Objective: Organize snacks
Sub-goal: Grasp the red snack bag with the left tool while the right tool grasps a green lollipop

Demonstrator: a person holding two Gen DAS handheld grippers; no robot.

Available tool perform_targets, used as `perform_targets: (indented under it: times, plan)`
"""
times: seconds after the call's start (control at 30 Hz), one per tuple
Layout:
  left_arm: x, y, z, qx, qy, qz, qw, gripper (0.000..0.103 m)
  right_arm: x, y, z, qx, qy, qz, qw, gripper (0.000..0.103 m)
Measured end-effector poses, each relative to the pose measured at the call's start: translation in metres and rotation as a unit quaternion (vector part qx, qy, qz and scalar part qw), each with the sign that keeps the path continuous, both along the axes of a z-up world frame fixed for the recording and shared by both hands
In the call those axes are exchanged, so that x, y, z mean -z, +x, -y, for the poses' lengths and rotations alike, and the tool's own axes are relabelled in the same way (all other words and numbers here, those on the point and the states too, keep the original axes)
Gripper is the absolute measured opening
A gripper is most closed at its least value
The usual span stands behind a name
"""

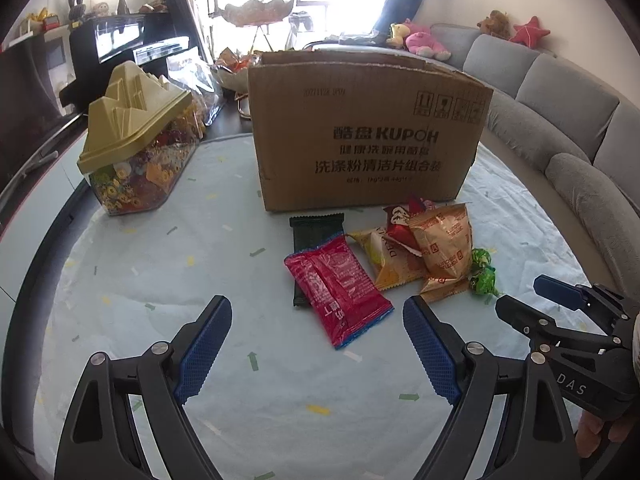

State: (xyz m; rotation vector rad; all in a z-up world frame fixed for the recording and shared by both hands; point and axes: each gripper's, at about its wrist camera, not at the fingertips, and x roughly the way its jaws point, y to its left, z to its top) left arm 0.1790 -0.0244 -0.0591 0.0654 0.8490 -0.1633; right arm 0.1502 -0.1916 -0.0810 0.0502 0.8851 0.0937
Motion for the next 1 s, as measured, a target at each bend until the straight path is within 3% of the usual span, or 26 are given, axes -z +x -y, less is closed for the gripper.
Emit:
perform_targets:
  times: [0.4,0.8,1.0]
  plan:
    - [0.032,0.039,0.007,-0.004,-0.003,-0.032,0.9995,0.086,0.015,0.02,-0.002,-0.006,-0.005,-0.012,1.0,0.059]
    - [0.047,0.06,0.017,-0.002,-0.006,-0.044,0.999,0.068,0.023,0.035,-0.002,-0.017,0.017,-0.022,0.999,0.041]
    - [0.05,0.06,0.012,-0.007,-0.016,-0.052,0.9985,0.051,0.027,0.037,-0.004,-0.022,0.018,-0.028,0.999,0.031]
